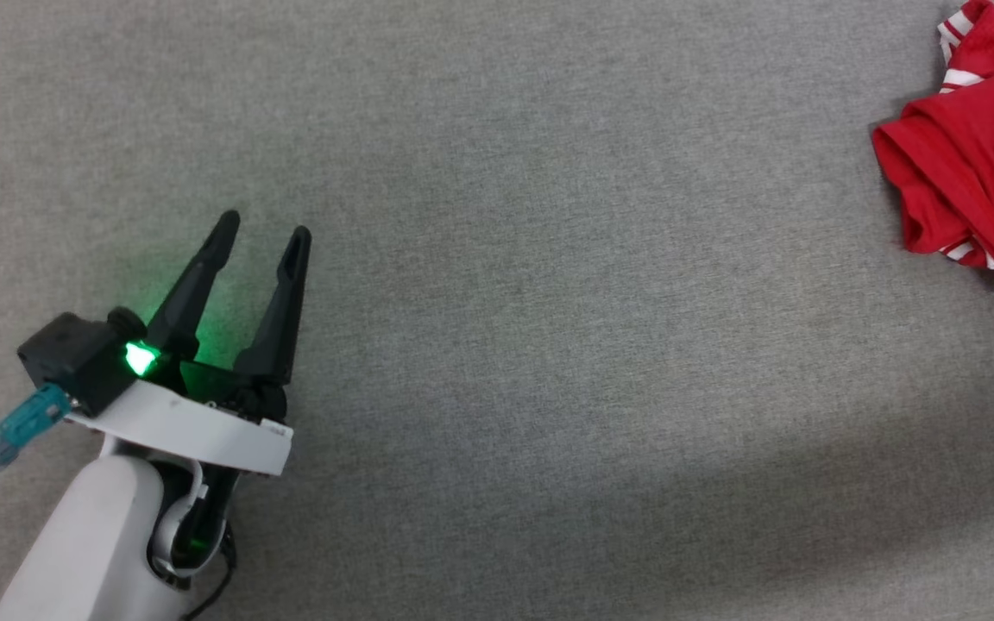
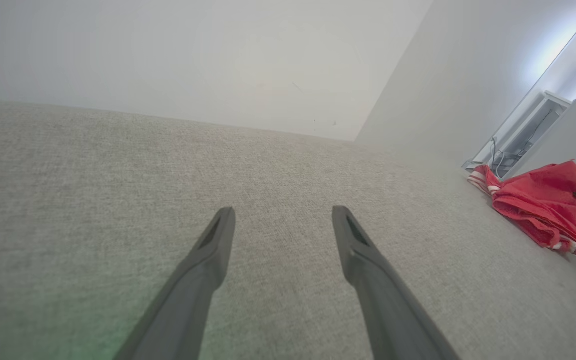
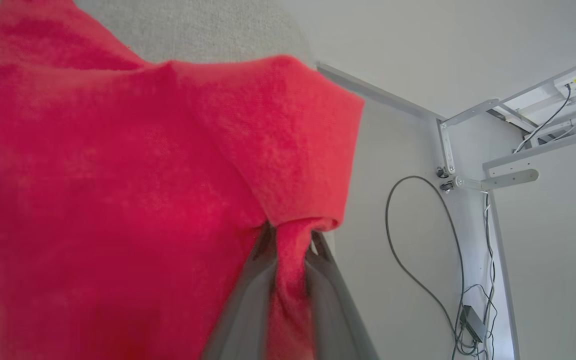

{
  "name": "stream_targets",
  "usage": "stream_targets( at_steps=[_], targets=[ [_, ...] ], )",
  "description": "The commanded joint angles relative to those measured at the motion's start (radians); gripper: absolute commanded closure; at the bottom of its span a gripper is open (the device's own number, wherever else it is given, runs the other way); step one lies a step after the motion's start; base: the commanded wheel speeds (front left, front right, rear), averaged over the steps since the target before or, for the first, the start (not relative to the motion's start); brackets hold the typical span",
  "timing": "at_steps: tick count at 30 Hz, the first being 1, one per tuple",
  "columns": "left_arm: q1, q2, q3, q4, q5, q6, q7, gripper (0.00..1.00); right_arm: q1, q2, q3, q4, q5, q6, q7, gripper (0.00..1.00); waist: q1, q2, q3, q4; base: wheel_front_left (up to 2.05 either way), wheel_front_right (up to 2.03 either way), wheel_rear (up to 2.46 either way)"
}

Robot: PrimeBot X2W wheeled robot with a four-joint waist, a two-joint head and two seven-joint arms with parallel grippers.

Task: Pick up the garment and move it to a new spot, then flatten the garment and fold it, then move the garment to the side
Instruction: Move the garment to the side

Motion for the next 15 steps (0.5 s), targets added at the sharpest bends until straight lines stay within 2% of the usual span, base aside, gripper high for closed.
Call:
stream_targets(
  at_steps=[1, 3, 4, 6, 9, 10, 11, 12, 15],
  targets=[
    [-0.006, 0.004, 0.001, 0.002, -0.007, 0.000, 0.001, 0.00, -0.011, 0.006, -0.001, 0.007, -0.007, -0.002, -0.007, 1.00, 0.0000, 0.0000, 0.002, 0.003, 0.00, 0.00, 0.00],
    [-0.006, 0.004, 0.000, 0.004, -0.007, 0.000, 0.001, 0.00, -0.022, 0.017, 0.003, 0.030, -0.014, -0.002, -0.017, 1.00, 0.0000, 0.0000, 0.002, 0.005, 0.00, 0.00, 0.00],
    [-0.005, 0.004, -0.002, 0.006, -0.008, 0.000, 0.001, 0.00, -0.026, 0.022, 0.005, 0.039, -0.017, -0.002, -0.024, 0.93, 0.0000, 0.0000, 0.000, 0.007, 0.00, 0.00, 0.00],
    [-0.007, 0.002, -0.003, 0.010, -0.008, 0.000, 0.001, 0.00, -0.033, 0.028, 0.013, 0.053, -0.028, -0.002, -0.039, 0.63, 0.0000, 0.0000, -0.005, 0.010, 0.00, 0.00, 0.00],
    [-0.004, -0.003, -0.002, 0.015, -0.006, 0.000, 0.001, 0.00, -0.044, 0.035, 0.023, 0.072, -0.035, -0.002, -0.055, 0.53, 0.0000, 0.0000, -0.021, 0.016, 0.00, 0.00, 0.00],
    [-0.002, -0.005, -0.001, 0.017, -0.004, 0.000, 0.001, 0.00, -0.048, 0.035, 0.025, 0.078, -0.035, -0.002, -0.061, 0.39, 0.0000, 0.0000, -0.027, 0.018, 0.00, 0.00, 0.00],
    [0.001, -0.007, 0.000, 0.020, -0.002, 0.000, 0.001, 0.00, -0.051, 0.036, 0.027, 0.084, -0.035, -0.002, -0.067, 0.16, 0.0000, 0.0000, -0.034, 0.019, 0.00, 0.00, 0.00],
    [0.004, -0.009, 0.001, 0.022, 0.001, 0.000, 0.001, 0.00, -0.053, 0.039, 0.029, 0.090, -0.033, -0.002, -0.072, 0.00, 0.0000, 0.0000, -0.042, 0.022, 0.00, 0.00, 0.00],
    [0.014, -0.018, 0.006, 0.028, 0.005, 0.000, 0.001, 0.00, -0.060, 0.043, 0.031, 0.106, -0.025, -0.002, -0.086, 0.00, 0.0000, 0.0000, -0.071, 0.030, 0.00, 0.00, 0.00]
  ],
)
